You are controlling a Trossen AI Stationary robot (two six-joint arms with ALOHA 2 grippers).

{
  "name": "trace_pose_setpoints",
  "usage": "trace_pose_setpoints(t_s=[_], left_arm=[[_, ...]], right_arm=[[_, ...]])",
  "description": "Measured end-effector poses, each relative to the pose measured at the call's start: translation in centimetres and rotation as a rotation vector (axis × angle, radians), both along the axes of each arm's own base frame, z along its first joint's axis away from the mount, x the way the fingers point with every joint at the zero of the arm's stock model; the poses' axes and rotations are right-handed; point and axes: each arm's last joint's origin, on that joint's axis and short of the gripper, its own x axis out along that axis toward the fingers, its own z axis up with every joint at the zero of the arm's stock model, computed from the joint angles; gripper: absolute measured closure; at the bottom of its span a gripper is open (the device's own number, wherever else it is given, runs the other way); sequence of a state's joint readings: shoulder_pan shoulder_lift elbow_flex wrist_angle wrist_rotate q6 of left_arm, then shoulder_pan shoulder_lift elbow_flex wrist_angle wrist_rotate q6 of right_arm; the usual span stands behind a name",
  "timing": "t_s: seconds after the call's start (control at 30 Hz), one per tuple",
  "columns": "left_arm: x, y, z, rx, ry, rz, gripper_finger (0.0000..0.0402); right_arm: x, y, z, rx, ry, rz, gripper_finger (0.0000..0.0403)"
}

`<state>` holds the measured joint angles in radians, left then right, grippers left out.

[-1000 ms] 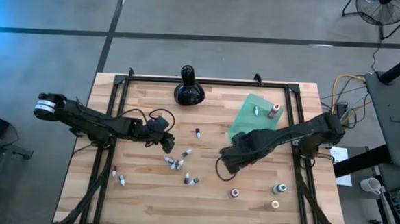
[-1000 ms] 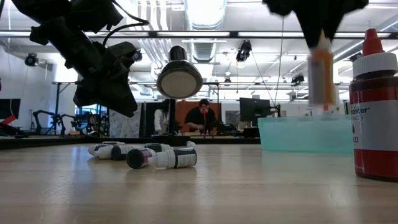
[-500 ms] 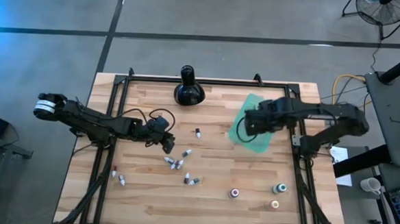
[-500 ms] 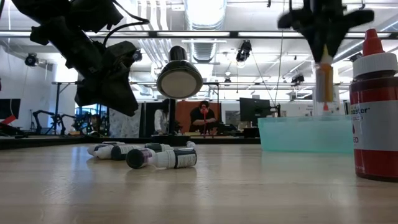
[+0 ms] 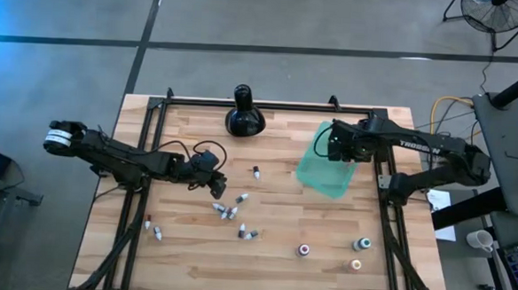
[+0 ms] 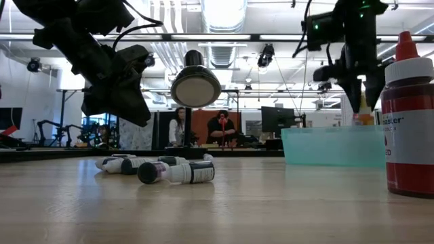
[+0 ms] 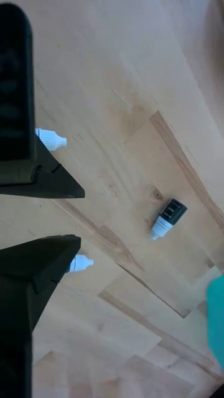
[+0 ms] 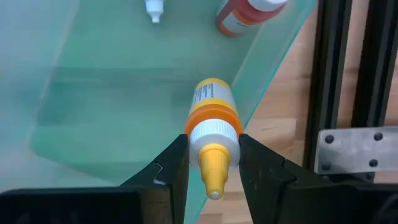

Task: Pick & Place food coloring
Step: Put the top large yellow food coloring bottle into the green bin

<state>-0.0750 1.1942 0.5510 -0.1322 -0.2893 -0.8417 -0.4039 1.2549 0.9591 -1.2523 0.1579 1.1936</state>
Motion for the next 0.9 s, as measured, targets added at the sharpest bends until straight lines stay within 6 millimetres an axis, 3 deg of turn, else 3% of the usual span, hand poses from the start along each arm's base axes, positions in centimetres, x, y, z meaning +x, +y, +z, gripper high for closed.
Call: trace_pose_setpoints(t_s=[0.53,0.9], left_arm=[[0.0,0.1,0.0,0.025,0.002,0.025,0.0321],[0.0,0.2,0.0,0.03,0.001,0.036,0.0321]], right_arm=[[-1.1,-3.1,-1.5,-0.063,-0.009,-0.016,0.0294],[-1.4,-3.4,-1.6,-0.08,0.02,-0.003,0.023]])
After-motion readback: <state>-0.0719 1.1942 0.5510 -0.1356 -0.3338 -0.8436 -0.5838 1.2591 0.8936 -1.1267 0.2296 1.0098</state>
